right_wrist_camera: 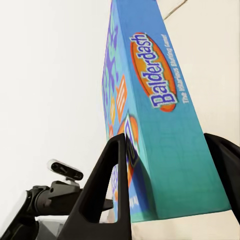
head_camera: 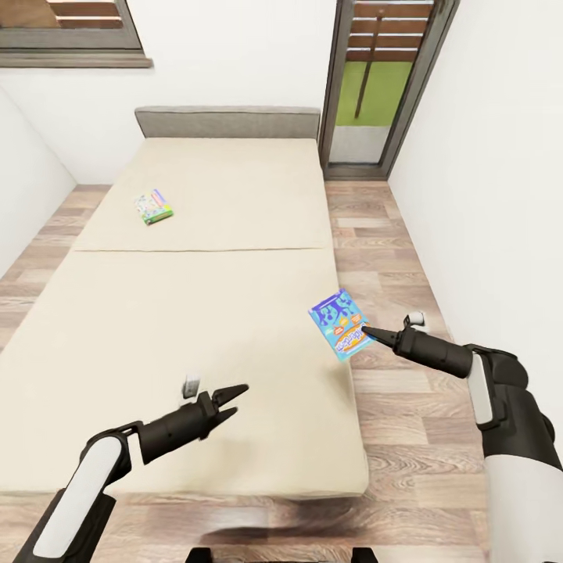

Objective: Put all the toys in the child's room - the three board games (two on the bed and one on the table), the two jigsaw puzzles on the table, and the tennis ball on the table - inside the toy box on the table in the child's room.

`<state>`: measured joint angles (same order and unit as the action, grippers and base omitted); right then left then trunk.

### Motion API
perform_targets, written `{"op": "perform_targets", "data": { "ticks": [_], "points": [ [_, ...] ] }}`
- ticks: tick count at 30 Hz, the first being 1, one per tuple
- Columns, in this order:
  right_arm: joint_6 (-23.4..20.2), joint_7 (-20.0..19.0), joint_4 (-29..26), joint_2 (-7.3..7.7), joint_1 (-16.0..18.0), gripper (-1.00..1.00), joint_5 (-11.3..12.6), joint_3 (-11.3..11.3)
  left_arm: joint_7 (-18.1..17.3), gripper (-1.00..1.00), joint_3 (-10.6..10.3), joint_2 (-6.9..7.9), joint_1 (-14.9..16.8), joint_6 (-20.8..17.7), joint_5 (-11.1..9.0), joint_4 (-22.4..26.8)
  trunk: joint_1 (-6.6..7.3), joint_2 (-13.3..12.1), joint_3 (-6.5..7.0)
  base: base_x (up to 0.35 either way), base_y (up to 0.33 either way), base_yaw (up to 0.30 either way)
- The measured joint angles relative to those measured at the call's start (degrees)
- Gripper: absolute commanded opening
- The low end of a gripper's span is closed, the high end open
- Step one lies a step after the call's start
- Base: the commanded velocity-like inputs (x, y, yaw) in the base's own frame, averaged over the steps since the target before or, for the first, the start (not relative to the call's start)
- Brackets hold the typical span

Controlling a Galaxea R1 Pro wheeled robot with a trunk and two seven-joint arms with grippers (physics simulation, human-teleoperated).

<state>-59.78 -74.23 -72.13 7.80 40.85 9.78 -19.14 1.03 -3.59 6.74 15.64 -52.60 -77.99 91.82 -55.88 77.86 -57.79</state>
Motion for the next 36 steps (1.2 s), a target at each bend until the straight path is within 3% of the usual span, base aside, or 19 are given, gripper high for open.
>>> {"op": "perform_targets", "data": {
  "ticks": [8,14,30,36],
  "points": [
    [0.0,0.1,-2.3,-0.12,-1.5,-1.00,-0.1,0.0,-4.0,1.00,1.3,0.86,-6.4,1.3,0.7,0.1,1.76,-3.2,2.17,0.000,0.000,-0.074],
    [0.0,0.1,-3.3,-0.26,-2.4,-1.00,-0.2,1.1,-6.6,1.00,2.7,1.10,-8.4,2.2,1.0,0.2,3.08,-5.6,3.80,0.000,0.000,-0.066],
    [0.0,1.2,-3.9,-0.78,-2.9,-1.00,-0.3,3.4,-8.5,1.00,3.4,1.36,-9.5,2.7,1.2,0.2,6.59,-12.0,8.15,0.000,0.000,-0.017],
    [0.1,7.6,-3.9,-2.42,-3.0,-1.00,-0.5,4.6,-8.5,1.00,3.6,1.45,-9.6,2.8,1.3,0.2,7.91,-14.4,9.78,0.000,0.000,-0.002]
  ]
}}
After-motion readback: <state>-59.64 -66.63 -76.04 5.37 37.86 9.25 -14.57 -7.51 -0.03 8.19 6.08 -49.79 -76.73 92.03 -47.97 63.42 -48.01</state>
